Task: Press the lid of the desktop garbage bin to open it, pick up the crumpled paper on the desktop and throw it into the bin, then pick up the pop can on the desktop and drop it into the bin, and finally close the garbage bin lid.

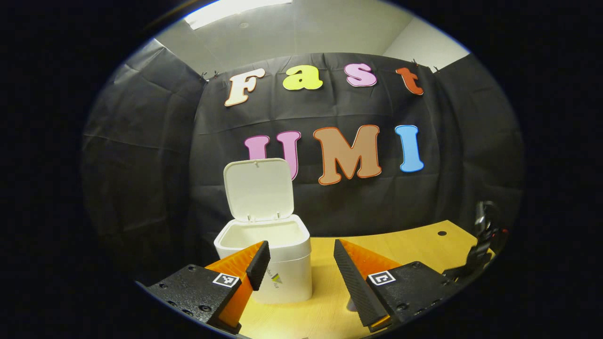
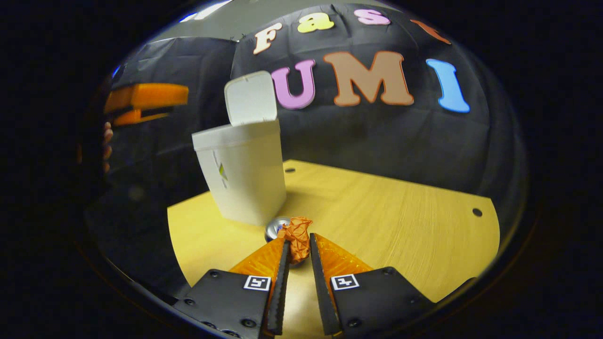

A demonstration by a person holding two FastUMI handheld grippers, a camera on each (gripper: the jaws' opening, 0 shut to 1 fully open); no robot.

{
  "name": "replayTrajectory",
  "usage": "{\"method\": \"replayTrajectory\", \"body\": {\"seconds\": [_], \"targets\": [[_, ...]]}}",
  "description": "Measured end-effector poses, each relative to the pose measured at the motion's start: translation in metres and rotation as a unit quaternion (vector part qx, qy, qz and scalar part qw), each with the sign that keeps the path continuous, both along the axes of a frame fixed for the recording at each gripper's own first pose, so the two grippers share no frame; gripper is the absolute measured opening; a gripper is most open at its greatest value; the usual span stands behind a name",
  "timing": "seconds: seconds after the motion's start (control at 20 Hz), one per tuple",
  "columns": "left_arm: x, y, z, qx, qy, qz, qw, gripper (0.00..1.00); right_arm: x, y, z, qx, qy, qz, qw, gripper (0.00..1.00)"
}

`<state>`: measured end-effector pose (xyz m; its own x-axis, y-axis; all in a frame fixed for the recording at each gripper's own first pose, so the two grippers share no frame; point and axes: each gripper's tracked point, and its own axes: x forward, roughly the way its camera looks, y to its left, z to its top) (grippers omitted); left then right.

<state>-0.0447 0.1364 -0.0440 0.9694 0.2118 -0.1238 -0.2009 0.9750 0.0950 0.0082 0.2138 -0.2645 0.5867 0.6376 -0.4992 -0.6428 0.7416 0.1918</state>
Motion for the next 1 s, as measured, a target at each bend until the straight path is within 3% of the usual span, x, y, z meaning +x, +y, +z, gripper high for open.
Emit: {"method": "replayTrajectory", "body": {"seconds": [0.2, 0.5, 0.75, 1.0], "targets": [[0.009, -0.006, 0.001, -0.004, -0.006, -0.017, 1.000, 0.83, 0.023, 0.015, 0.098, 0.051, -0.096, 0.015, 0.994, 0.32], [0.013, 0.006, -0.001, -0.009, -0.007, -0.016, 1.000, 0.83, 0.048, 0.043, 0.177, 0.097, -0.140, 0.024, 0.985, 0.31], [0.011, 0.024, -0.005, -0.015, -0.007, -0.007, 1.000, 0.84, 0.068, 0.087, 0.214, 0.118, -0.158, 0.049, 0.979, 0.31], [0.005, 0.049, -0.013, -0.025, -0.001, 0.011, 1.000, 0.84, 0.077, 0.140, 0.221, 0.130, -0.151, 0.082, 0.976, 0.31]]}}
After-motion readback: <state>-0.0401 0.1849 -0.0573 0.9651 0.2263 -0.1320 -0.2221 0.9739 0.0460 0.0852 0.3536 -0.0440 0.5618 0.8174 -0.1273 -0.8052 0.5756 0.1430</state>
